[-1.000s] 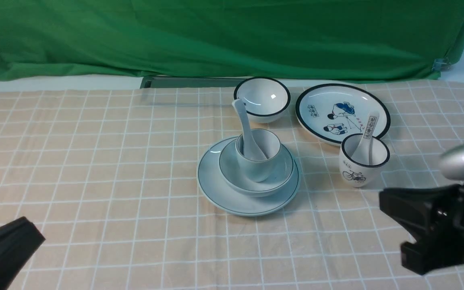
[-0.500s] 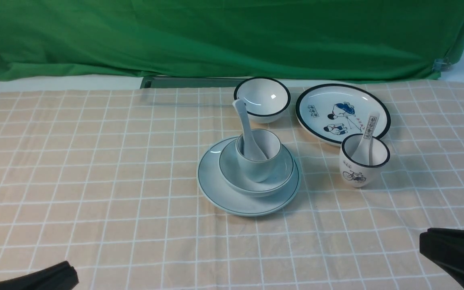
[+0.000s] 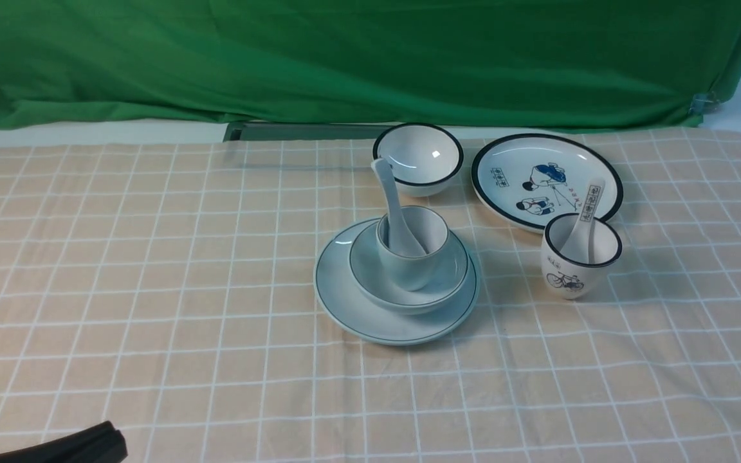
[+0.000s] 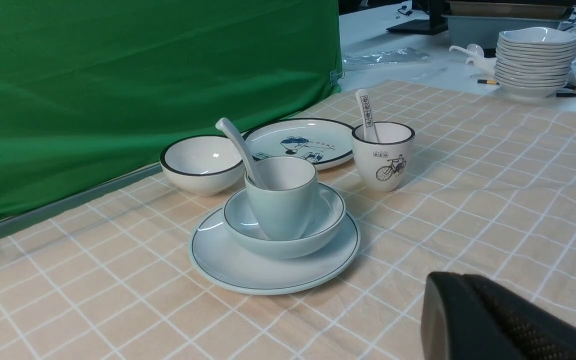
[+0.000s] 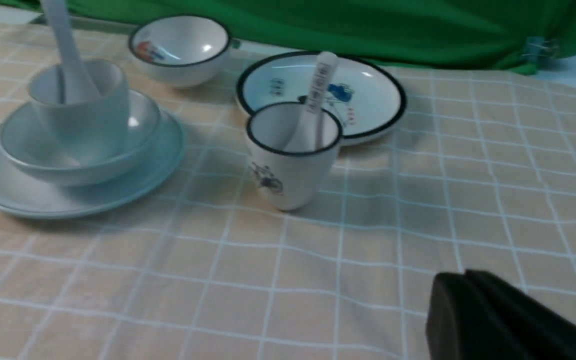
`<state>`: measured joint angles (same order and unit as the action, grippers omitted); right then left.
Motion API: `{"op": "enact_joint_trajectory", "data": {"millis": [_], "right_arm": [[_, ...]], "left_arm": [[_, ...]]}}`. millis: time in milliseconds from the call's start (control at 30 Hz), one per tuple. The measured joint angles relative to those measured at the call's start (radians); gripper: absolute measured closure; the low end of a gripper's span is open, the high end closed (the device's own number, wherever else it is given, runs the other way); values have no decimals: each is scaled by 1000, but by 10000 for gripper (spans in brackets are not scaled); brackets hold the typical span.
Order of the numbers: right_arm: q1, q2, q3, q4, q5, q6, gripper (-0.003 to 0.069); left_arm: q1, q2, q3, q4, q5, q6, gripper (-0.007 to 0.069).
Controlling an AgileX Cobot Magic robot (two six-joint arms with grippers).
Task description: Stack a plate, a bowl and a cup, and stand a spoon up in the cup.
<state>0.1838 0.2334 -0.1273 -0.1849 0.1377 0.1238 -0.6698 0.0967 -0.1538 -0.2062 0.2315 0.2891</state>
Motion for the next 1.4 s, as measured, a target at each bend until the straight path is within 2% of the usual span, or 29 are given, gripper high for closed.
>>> {"op": "enact_joint_trajectory", "data": {"millis": [133,200,567,1067,1200,1367,1400], "right_arm": [[-54,-159,123,1,23,-22,642],[-65,-225,133,1,104,-42,642],[-65,-232,133,3,118,-64,637],[-65,-232,133,3,118,-64,594],[-65,-232,133,3,118,-64,581],[-65,-232,133,3,118,-64,563],[-65,-232,133,3,118,-64,562]], "left_arm": [[0,0,0,0,0,0,620],[0,0,0,1,-1,0,620],[0,0,0,1,4,0,620],[1,0,5,1,-16,0,620],[111,-11,10,1,-86,-42,620],[412,-89,45,12,-75,-74,620],[433,-90,54,12,-71,-77,620]]}}
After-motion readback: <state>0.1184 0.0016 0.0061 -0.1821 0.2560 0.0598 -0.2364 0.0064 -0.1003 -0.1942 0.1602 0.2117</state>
